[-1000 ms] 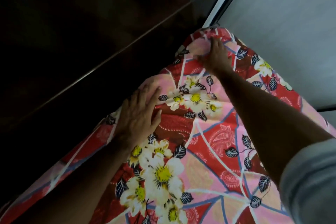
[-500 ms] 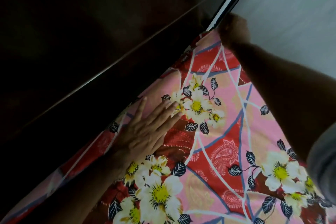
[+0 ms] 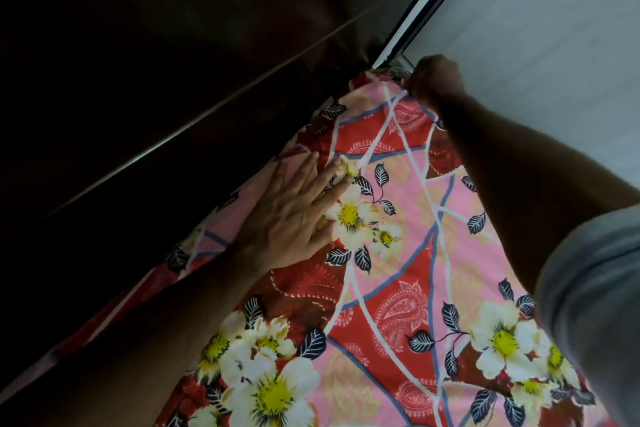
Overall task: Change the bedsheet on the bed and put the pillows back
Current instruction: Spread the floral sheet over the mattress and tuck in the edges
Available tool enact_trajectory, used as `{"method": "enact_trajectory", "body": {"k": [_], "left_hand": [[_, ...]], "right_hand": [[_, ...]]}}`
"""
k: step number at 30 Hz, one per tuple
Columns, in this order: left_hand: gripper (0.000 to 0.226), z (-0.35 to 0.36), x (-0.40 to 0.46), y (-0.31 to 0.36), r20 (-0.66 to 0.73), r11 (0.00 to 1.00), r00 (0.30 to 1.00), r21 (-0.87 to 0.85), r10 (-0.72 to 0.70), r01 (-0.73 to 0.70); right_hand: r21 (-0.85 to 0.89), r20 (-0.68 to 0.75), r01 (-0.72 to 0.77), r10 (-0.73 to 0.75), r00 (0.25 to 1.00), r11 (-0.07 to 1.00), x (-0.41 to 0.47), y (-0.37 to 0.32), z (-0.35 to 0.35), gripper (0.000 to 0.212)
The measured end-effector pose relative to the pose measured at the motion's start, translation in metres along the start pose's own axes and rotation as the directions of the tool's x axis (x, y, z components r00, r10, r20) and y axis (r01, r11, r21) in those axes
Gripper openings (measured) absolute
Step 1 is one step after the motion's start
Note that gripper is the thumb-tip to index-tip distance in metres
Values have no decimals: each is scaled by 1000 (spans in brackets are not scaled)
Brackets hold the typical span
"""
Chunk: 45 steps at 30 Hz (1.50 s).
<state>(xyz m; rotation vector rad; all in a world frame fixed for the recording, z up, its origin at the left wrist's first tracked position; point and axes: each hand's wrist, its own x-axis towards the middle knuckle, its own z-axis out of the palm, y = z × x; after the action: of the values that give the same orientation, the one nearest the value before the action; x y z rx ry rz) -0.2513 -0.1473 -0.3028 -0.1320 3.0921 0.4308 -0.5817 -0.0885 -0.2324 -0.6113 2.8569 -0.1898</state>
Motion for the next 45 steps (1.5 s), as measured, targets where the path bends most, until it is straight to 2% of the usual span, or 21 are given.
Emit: {"method": "enact_trajectory", "body": {"k": [3,6,7,9,12,13,14,15,16,18,20,25,27,30,32,36,39,41,43,45], "left_hand": [[77,4,4,4,-12,999,1000,37,-8,8],[77,12,0,2,-38,998,999,58,-21,23],[78,12,1,2,-40,997,999,71,-23,25],[80,12,3,3,-36,997,999,75,-21,23],[81,14,2,2,-46,996,999,91,-17,21],[81,16,1,3,-51,995,999,95,-13,17],[82,17,1,3,-52,995,999,101,-11,16],[82,18,2,2,-55,994,998,107,-12,18],[82,18,2,2,-53,994,998,106,-15,20],[81,20,2,2,-56,993,998,119,-12,18],[80,20,2,2,-56,992,998,124,-11,18],[80,19,3,5,-32,992,999,124,-29,33],[79,19,0,5,-27,986,992,108,-126,128],[81,15,0,3,-40,927,927,20,-373,374],[83,15,1,1,-39,918,917,-5,-396,397],[85,16,-3,0,-23,942,941,6,-336,337],[80,9,-25,0,-37,972,978,110,-203,206],[74,1,-54,2,-40,988,999,149,-25,31],[68,-3,-96,5,0,975,990,171,142,-140],[64,-3,-150,10,45,956,973,182,226,-230]], "right_hand": [[83,-135,-71,82,987,994,4,-4,-9,21],[365,-294,-133,250,923,921,20,-2,-34,17],[473,-289,-129,291,912,872,25,-2,-38,11],[576,-265,-131,336,904,807,26,-1,-32,8],[610,-137,-123,257,957,782,16,5,-7,14],[583,-66,-111,184,981,805,12,10,2,23],[469,-45,-55,87,995,882,5,14,12,35],[294,-91,56,-31,995,954,-3,20,23,47],[125,-149,157,-138,979,980,-14,24,35,57],[-43,-187,321,-323,928,946,-49,23,54,64],[-153,-121,422,-440,890,894,-81,21,68,65],[-261,21,404,-413,910,877,-87,16,66,64],[-255,94,452,-443,891,855,-93,8,64,64],[-266,193,522,-486,852,810,-109,-6,67,63],[-281,203,540,-501,841,793,-127,-16,74,63],[-224,40,505,-510,859,833,-186,-19,97,65],[-117,-74,466,-476,877,877,-244,-19,119,62],[-81,-84,465,-471,878,882,-285,-19,127,62],[-90,-59,526,-531,845,846,-328,-16,133,63],[-112,-11,594,-599,801,797,-381,-16,140,65]]}}
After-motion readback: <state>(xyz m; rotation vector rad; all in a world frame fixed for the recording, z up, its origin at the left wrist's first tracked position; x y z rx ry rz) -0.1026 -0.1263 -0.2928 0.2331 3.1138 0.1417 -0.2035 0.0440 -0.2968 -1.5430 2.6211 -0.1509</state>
